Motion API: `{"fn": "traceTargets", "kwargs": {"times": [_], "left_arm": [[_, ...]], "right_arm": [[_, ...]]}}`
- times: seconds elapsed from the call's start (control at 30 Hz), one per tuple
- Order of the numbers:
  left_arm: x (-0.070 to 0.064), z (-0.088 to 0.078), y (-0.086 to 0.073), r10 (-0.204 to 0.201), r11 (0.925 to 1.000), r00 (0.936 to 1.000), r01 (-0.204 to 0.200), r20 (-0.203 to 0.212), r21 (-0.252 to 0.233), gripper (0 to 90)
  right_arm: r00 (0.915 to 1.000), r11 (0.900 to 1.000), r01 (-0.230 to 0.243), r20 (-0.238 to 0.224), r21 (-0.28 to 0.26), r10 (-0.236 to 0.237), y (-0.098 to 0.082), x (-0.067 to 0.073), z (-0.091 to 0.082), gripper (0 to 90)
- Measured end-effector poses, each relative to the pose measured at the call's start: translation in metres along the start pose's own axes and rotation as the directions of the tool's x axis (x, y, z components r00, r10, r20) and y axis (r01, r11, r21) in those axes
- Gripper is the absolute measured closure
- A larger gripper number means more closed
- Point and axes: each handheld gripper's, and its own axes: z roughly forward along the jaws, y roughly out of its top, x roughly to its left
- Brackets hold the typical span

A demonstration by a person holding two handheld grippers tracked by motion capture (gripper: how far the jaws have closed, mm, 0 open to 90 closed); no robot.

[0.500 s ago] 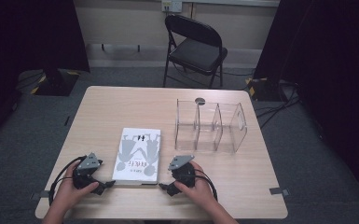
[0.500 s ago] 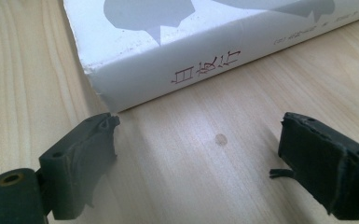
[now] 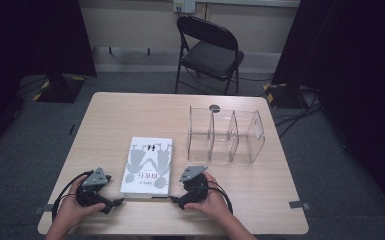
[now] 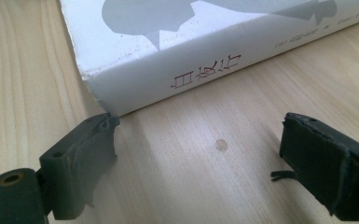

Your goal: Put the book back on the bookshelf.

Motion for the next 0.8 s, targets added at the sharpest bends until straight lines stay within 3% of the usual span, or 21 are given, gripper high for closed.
{"fn": "traceTargets", "kwargs": {"times": [0.03, 0.07, 0.13, 0.2, 0.23, 0.33, 0.53, 0.57, 0.63, 0.67, 0.7, 0.8], "left_arm": [[-0.001, -0.003, 0.002, -0.036, 0.9992, 0.9992, 0.036, 0.017, -0.016, 16.1], [-0.001, -0.003, 0.002, -0.036, 0.9992, 0.9992, 0.036, 0.017, -0.016, 22.5], [-0.002, -0.004, 0.006, -0.045, 0.9987, 0.9989, 0.045, 0.011, -0.023, 15.5], [-0.003, -0.003, 0.009, -0.025, 0.9997, 0.9994, 0.025, 0.024, -0.005, 19.1], [-0.005, 0.000, 0.012, -0.012, 0.9998, 0.9985, 0.011, 0.054, 0.013, 18.9], [-0.007, 0.003, 0.017, 0.008, 0.9998, 0.9974, -0.010, 0.072, 0.018, 18.6], [-0.012, 0.013, 0.025, 0.035, 0.9975, 0.9974, -0.038, 0.064, 0.059, 21.2], [-0.014, 0.015, 0.029, 0.036, 0.9978, 0.9986, -0.038, 0.037, 0.054, 22.6], [-0.015, 0.017, 0.034, 0.056, 0.9964, 0.9973, -0.059, 0.047, 0.061, 28.5], [-0.015, 0.017, 0.034, 0.056, 0.9964, 0.9973, -0.059, 0.047, 0.061, 26.9], [-0.017, 0.019, 0.037, 0.065, 0.9934, 0.9975, -0.067, 0.028, 0.092, 26.6], [-0.015, 0.018, 0.038, 0.067, 0.9921, 0.9969, -0.071, 0.041, 0.104, 27.4]], "right_arm": [[1.0000, 1.000, -0.001, 0.001, 0.000, 0.001, 0.000, 0.000, 0.000, 9.2], [1.0000, 1.000, -0.001, 0.001, 0.000, 0.001, 0.000, 0.000, 0.000, 9.2], [1.0000, 1.000, 0.002, -0.001, 0.001, -0.002, 0.000, 0.000, 0.000, 9.2], [1.0000, 1.000, 0.002, -0.001, 0.001, -0.002, 0.000, 0.000, 0.000, 9.2], [1.0000, 1.000, -0.001, 0.000, 0.002, 0.001, 0.000, 0.000, 0.000, 9.2], [1.0000, 1.000, -0.001, 0.002, 0.001, 0.001, 0.000, 0.000, 0.000, 9.1], [1.0000, 1.000, -0.002, 0.004, 0.002, 0.002, 0.000, 0.000, 0.000, 8.6], [1.0000, 1.000, -0.004, 0.004, 0.002, 0.004, 0.000, 0.001, 0.000, 8.7], [0.9999, 1.000, -0.011, 0.011, 0.008, 0.011, 0.000, 0.002, -0.001, 8.7], [0.9998, 1.000, -0.015, 0.015, 0.006, 0.015, 0.000, 0.002, -0.001, 8.7], [0.9997, 1.000, -0.017, 0.017, 0.006, 0.017, 0.000, 0.002, -0.001, 8.7], [0.9996, 1.000, -0.021, 0.017, 0.007, 0.021, 0.000, 0.002, -0.001, 8.6]]}}
